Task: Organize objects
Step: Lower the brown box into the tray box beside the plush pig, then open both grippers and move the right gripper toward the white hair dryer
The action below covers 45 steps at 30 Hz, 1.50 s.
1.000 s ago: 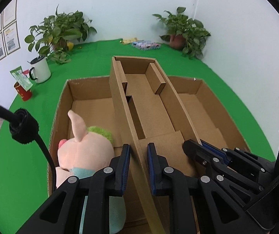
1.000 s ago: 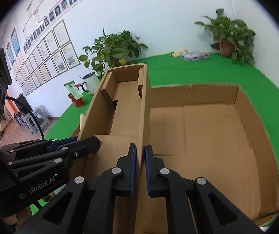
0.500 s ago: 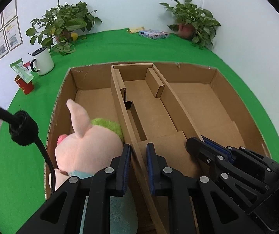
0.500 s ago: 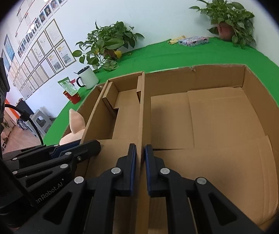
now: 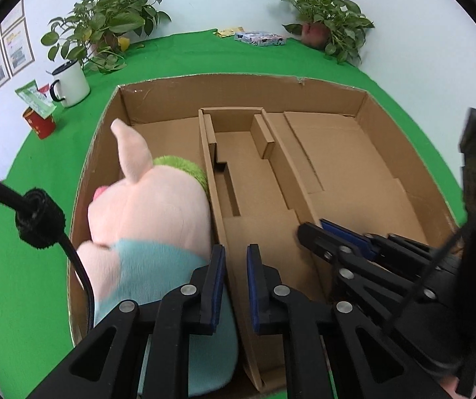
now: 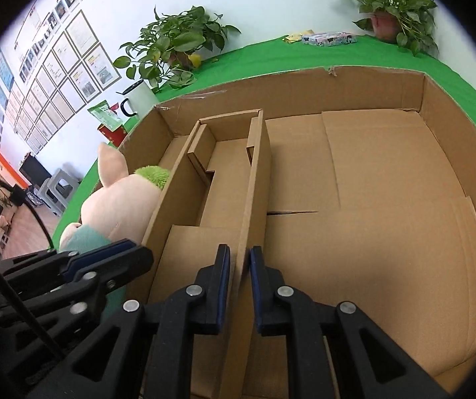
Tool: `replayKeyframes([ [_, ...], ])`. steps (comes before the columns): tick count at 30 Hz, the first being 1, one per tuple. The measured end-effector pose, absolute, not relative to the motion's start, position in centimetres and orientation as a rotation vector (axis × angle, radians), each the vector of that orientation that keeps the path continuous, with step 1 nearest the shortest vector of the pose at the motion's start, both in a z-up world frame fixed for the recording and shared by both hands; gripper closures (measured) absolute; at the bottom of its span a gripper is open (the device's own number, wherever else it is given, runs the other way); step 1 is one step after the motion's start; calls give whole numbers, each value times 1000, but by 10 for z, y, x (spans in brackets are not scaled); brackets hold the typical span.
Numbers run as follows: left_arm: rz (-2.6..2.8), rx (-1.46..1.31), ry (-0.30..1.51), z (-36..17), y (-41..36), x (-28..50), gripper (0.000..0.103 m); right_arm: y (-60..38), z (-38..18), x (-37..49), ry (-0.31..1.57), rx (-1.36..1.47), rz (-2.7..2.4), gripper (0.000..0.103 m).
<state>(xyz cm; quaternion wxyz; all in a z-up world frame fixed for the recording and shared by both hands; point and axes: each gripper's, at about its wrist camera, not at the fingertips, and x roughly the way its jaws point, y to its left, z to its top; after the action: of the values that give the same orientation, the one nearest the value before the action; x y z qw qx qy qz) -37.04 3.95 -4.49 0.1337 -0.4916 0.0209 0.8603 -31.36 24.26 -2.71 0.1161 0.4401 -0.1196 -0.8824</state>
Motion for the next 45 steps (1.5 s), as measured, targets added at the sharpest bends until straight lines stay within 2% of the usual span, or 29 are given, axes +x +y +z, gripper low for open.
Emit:
replayKeyframes([
  [7,2493,-1412,29,-42,38,-344,94,247,-27,-314,-385,1319,-2531,86],
  [9,2510,-1392,31,-37,38,-335,91,251,-19,-308,-370,1294,-2556,81],
  [10,2527,-1371,36,-33,38,-330,90,254,-11,-302,-338,1262,-2586,65],
  [11,2540,-1352,36,-29,38,-326,89,257,-4,-295,-310,1232,-2614,36],
  [12,2565,-1320,39,-24,37,-320,81,261,3,-286,-281,1203,-2652,24],
  [13,2602,-1268,40,-17,36,-311,75,266,12,-273,-232,1173,-2724,17],
  [15,2718,-1083,27,1,33,-283,32,272,23,-250,-108,1140,-2833,16],
  [16,2769,-1002,15,8,31,-271,20,276,27,-235,-43,1109,-2879,13],
  [17,2818,-916,6,15,30,-257,3,279,29,-223,-1,1080,-2912,11],
  [18,2861,-844,7,20,31,-243,1,282,32,-207,55,1040,-2955,9],
  [19,2890,-786,12,25,33,-228,1,285,34,-197,88,1017,-2980,1],
  [27,2876,-766,52,35,58,-175,1,300,39,-150,200,951,-3065,1],
  [30,2869,-821,6,35,64,-168,1,298,30,-148,231,1012,-3063,1],
  [37,2827,-924,-44,28,63,-162,1,301,29,-133,144,1010,-3020,1],
  [45,2791,-975,-132,27,47,-165,2,296,20,-122,150,1034,-2922,1],
])
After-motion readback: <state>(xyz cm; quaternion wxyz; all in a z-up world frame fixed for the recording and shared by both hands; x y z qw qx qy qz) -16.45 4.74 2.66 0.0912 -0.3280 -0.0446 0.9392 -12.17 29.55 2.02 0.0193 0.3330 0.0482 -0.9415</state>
